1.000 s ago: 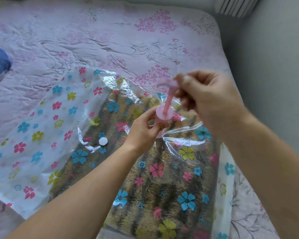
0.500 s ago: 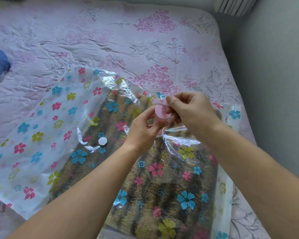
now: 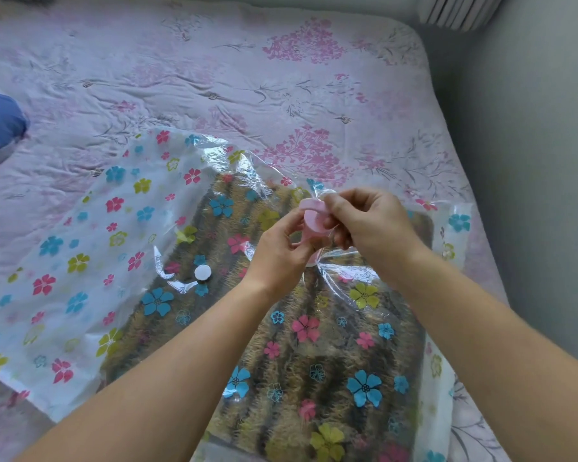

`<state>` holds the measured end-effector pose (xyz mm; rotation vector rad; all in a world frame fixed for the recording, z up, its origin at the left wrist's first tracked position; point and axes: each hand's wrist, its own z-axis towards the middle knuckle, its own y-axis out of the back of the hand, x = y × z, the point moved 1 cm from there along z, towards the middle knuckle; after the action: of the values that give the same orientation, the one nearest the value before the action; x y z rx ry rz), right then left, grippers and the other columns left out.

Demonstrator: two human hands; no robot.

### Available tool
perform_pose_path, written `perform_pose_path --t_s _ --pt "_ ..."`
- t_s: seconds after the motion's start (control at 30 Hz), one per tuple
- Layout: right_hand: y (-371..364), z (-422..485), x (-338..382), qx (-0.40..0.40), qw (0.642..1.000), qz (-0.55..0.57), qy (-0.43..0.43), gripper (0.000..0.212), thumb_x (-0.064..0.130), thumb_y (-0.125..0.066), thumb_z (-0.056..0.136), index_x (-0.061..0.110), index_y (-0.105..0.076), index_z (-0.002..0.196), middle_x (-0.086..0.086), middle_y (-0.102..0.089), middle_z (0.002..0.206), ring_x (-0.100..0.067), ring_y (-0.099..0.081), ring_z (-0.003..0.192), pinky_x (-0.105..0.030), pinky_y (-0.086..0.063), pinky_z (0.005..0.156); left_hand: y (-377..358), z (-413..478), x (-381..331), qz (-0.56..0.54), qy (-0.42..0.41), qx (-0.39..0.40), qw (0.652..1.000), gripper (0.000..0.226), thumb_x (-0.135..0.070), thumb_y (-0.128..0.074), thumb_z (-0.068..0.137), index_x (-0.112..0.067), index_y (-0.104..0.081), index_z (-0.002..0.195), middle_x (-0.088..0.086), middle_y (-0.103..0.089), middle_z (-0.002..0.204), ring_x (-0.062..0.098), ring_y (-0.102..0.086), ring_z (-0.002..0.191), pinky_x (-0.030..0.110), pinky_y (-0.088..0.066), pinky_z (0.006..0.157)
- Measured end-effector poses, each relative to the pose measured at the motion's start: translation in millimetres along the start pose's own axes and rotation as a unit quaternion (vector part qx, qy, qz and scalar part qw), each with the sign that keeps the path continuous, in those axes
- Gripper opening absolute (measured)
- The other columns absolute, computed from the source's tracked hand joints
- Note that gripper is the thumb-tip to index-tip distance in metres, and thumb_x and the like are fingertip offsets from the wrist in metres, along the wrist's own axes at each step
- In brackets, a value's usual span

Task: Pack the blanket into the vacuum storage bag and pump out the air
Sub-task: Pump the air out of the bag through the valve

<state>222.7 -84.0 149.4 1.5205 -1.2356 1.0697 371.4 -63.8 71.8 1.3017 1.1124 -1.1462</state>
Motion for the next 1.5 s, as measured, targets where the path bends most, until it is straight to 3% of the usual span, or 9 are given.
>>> perform_pose_path --t_s 0.13,0.33,0.43,0.57,0.67,0.97,1.17,1.27,1.5 --pt "4 -3 27 0.010 0.998 0.007 0.065 0.020 0.013 -0.065 0.098 0.005 -0.070 0.080 -0.003 -0.069 0.063 -0.011 -0.056 0.046 -0.025 -0.047 0.047 2 1 -1 0.007 -0.008 0.003 1.000 0.040 -0.011 -0.076 0.092 -0.023 -0.070 0.130 -0.013 -0.077 0.115 -0.004 -0.070 0.105 0.006 -0.049 0.084" --pt "27 -18 91 0.036 0.961 0.178 0.208 0.016 0.017 -0.070 0.093 0.008 -0.074 0.080 -0.005 -0.066 0.061 -0.013 -0.050 0.042 -0.022 -0.040 0.043 1 1 -1 0.015 -0.002 0.015 1.000 0.045 -0.008 -0.075 0.094 -0.023 -0.067 0.135 -0.018 -0.073 0.121 -0.013 -0.069 0.099 0.002 -0.048 0.083" --pt "16 -11 63 0.015 0.976 0.138 0.170 0.017 0.014 -0.068 0.095 0.008 -0.072 0.080 -0.003 -0.066 0.061 -0.013 -0.050 0.041 -0.023 -0.041 0.042 0 2 -2 0.012 -0.005 0.013 1.000 0.044 -0.009 -0.076 0.093 -0.023 -0.068 0.134 -0.015 -0.075 0.121 -0.009 -0.069 0.102 0.004 -0.048 0.085" --pt "-1 -2 5 0.001 0.999 0.040 0.022 0.018 0.014 -0.064 0.098 0.000 -0.069 0.088 -0.003 -0.067 0.065 -0.011 -0.053 0.046 -0.027 -0.046 0.049 1 0 1 0.000 -0.006 0.000 1.000 0.035 -0.010 -0.076 0.093 -0.022 -0.071 0.126 -0.014 -0.078 0.111 -0.003 -0.071 0.103 0.008 -0.051 0.083" --pt "-2 -1 -1 0.003 1.000 0.018 -0.001 0.021 0.017 -0.066 0.097 -0.003 -0.070 0.091 -0.005 -0.069 0.068 -0.011 -0.056 0.048 -0.029 -0.048 0.052 3 -2 3 0.000 -0.005 -0.001 1.000 0.031 -0.014 -0.075 0.095 -0.021 -0.072 0.125 -0.014 -0.078 0.110 -0.002 -0.071 0.103 0.008 -0.051 0.083" --pt "25 -27 87 0.060 0.963 0.156 0.211 0.016 0.019 -0.071 0.093 0.007 -0.075 0.083 -0.008 -0.068 0.064 -0.015 -0.051 0.042 -0.023 -0.042 0.044 4 -1 -1 0.031 -0.011 0.016 0.999 0.046 -0.011 -0.078 0.092 -0.038 -0.067 0.127 -0.033 -0.071 0.116 -0.012 -0.065 0.110 0.000 -0.045 0.085" --pt "0 -6 7 -0.002 0.999 0.030 0.035 0.019 0.013 -0.064 0.098 0.007 -0.069 0.081 -0.002 -0.067 0.063 -0.011 -0.054 0.045 -0.027 -0.045 0.048 2 0 -1 0.007 -0.007 0.011 1.000 0.033 -0.009 -0.077 0.093 -0.021 -0.072 0.123 -0.012 -0.078 0.111 -0.002 -0.071 0.104 0.008 -0.050 0.083" --pt "-2 -3 -1 0.003 1.000 0.007 0.007 0.019 0.015 -0.065 0.098 0.004 -0.070 0.082 -0.002 -0.068 0.063 -0.012 -0.056 0.046 -0.028 -0.046 0.050 3 -1 0 0.009 -0.001 0.012 1.000 0.029 -0.015 -0.078 0.093 -0.023 -0.073 0.120 -0.011 -0.078 0.110 0.001 -0.071 0.105 0.008 -0.050 0.082" --pt "20 -23 85 0.027 0.967 0.133 0.214 0.016 0.017 -0.070 0.092 0.009 -0.075 0.079 -0.004 -0.067 0.061 -0.014 -0.051 0.041 -0.023 -0.042 0.043 3 0 -2 0.028 -0.011 0.017 0.999 0.043 -0.011 -0.078 0.092 -0.028 -0.068 0.131 -0.026 -0.073 0.117 -0.012 -0.067 0.106 0.002 -0.046 0.087"
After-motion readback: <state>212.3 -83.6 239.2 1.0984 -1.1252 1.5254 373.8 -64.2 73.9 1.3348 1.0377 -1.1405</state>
